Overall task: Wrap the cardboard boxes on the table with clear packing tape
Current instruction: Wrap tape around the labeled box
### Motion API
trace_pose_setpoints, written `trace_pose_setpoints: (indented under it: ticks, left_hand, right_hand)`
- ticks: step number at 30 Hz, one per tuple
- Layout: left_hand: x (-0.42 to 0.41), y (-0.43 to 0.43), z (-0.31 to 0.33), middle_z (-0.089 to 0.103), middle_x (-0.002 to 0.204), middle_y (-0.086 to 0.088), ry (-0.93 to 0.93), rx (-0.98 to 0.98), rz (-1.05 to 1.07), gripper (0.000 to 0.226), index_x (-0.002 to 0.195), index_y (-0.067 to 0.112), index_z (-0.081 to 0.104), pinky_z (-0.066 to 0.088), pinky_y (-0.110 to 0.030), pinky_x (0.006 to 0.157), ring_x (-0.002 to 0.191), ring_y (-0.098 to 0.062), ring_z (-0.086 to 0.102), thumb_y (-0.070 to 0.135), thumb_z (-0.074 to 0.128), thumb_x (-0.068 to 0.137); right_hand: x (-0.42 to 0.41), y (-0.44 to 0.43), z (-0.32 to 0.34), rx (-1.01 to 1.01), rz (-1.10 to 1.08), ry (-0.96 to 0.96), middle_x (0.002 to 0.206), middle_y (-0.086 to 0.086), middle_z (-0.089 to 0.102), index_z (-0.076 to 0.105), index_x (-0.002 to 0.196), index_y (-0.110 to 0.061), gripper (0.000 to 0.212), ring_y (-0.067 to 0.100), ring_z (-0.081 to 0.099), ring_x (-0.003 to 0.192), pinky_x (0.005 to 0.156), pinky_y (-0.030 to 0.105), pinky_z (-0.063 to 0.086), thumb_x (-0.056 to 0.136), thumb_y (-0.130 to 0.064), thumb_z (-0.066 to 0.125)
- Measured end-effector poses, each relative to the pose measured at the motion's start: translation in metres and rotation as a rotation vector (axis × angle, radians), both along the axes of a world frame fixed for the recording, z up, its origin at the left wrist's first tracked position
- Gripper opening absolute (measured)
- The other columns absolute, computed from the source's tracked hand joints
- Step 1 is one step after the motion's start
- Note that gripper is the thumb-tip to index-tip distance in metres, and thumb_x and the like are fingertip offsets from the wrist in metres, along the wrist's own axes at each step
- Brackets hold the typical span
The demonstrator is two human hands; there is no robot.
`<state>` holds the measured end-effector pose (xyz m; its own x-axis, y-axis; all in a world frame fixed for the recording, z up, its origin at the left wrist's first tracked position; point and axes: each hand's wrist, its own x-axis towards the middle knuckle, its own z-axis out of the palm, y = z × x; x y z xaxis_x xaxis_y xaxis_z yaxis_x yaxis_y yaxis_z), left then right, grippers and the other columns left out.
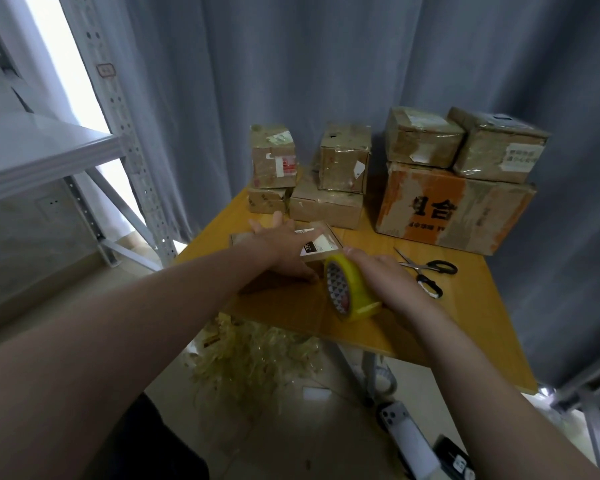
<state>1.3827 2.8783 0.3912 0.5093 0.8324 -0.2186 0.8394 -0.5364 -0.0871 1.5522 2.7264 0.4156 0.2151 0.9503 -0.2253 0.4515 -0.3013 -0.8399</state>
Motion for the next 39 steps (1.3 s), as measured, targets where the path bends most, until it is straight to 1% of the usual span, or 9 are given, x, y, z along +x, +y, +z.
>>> trace_pose_setpoints:
  ticks: [3, 5, 8, 14, 19, 23, 29, 34, 39]
  left_hand:
    - [-0.007, 0.011, 0.003, 0.047, 0.155, 0.000, -0.157, -0.032, -0.021, 0.108, 0.156, 0.055, 0.016, 0.033, -0.059, 0.110, 0.138, -0.031, 0.038, 0.091, 0.061, 0.065]
    - [-0.009, 0.016, 0.019, 0.050, 0.153, 0.006, -0.237, -0.143, -0.004, 0.099, 0.155, 0.052, 0.031, 0.034, -0.048, 0.111, 0.135, -0.027, 0.046, 0.087, 0.066, 0.069]
    - [-0.013, 0.020, 0.044, 0.047, 0.153, 0.007, -0.319, -0.406, 0.054, 0.082, 0.147, 0.052, 0.048, 0.035, -0.050, 0.117, 0.137, -0.026, 0.044, 0.078, 0.072, 0.073]
    - [-0.025, 0.027, 0.071, 0.067, 0.122, 0.009, -0.366, -0.536, 0.054, 0.062, 0.120, 0.038, 0.072, 0.048, -0.043, 0.106, 0.116, -0.020, 0.062, 0.075, 0.067, 0.070]
    - [-0.025, 0.027, 0.090, 0.070, 0.118, 0.006, -0.300, -0.297, 0.000, 0.072, 0.123, 0.026, 0.072, 0.052, -0.033, 0.094, 0.107, -0.016, 0.064, 0.078, 0.063, 0.075]
    - [-0.024, 0.019, 0.085, 0.065, 0.120, 0.005, -0.299, -0.199, -0.063, 0.060, 0.129, 0.027, 0.060, 0.045, -0.027, 0.079, 0.102, -0.015, 0.062, 0.064, 0.073, 0.084]
    - [-0.024, 0.022, 0.059, 0.055, 0.147, -0.005, -0.230, 0.128, -0.079, 0.067, 0.142, 0.029, 0.049, 0.035, -0.034, 0.090, 0.133, -0.030, 0.051, 0.070, 0.059, 0.091]
    - [-0.026, 0.031, 0.058, 0.057, 0.146, -0.007, -0.215, 0.075, -0.021, 0.067, 0.141, 0.026, 0.050, 0.035, -0.034, 0.086, 0.130, -0.030, 0.054, 0.073, 0.053, 0.093]
    - [-0.028, 0.044, 0.057, 0.048, 0.155, -0.004, -0.221, 0.018, -0.021, 0.079, 0.152, 0.028, 0.040, 0.034, -0.036, 0.089, 0.136, -0.030, 0.049, 0.076, 0.052, 0.091]
  right_hand:
    - [-0.001, 0.002, -0.001, 0.016, -0.037, -0.023, 0.105, 0.023, 0.071, 0.072, 0.107, -0.004, 0.069, 0.034, 0.070, 0.096, 0.095, 0.049, 0.055, 0.096, -0.069, 0.052]
    - [-0.002, 0.004, 0.000, 0.091, -0.074, -0.018, 0.087, 0.017, 0.071, 0.073, 0.094, -0.004, 0.067, 0.029, 0.069, 0.080, 0.077, 0.040, 0.055, 0.096, -0.068, 0.051]
    - [-0.006, 0.003, 0.004, 0.266, -0.109, 0.078, 0.066, 0.007, 0.069, 0.072, 0.078, -0.012, 0.055, 0.020, 0.065, 0.065, 0.066, 0.030, 0.051, 0.099, -0.059, 0.053]
    - [-0.019, 0.002, 0.010, 0.622, -0.040, 0.311, 0.085, 0.004, 0.075, 0.072, 0.104, -0.011, 0.020, 0.010, 0.068, 0.074, 0.062, 0.018, 0.053, 0.103, -0.027, 0.060]
    - [-0.033, 0.022, 0.020, 0.682, -0.099, 0.331, 0.067, -0.013, 0.071, 0.071, 0.093, -0.014, 0.021, -0.003, 0.065, 0.061, 0.055, 0.013, 0.049, 0.104, -0.029, 0.060]
    - [-0.043, 0.047, 0.031, 0.693, -0.147, 0.392, 0.068, 0.000, 0.074, 0.073, 0.095, -0.006, 0.031, 0.007, 0.069, 0.063, 0.057, 0.019, 0.054, 0.103, -0.033, 0.061]
    - [-0.050, 0.070, 0.033, 0.649, -0.159, 0.425, 0.073, 0.009, 0.076, 0.074, 0.104, -0.009, 0.038, 0.019, 0.075, 0.068, 0.070, 0.037, 0.062, 0.103, -0.044, 0.058]
    - [-0.049, 0.056, 0.027, 0.610, -0.202, 0.375, 0.066, 0.010, 0.074, 0.075, 0.094, -0.005, 0.041, 0.022, 0.073, 0.057, 0.052, 0.030, 0.059, 0.102, -0.043, 0.061]
    - [-0.040, 0.041, 0.000, 0.452, -0.162, 0.267, 0.067, 0.008, 0.075, 0.073, 0.089, -0.009, 0.038, 0.020, 0.073, 0.057, 0.052, 0.029, 0.059, 0.102, -0.043, 0.061]
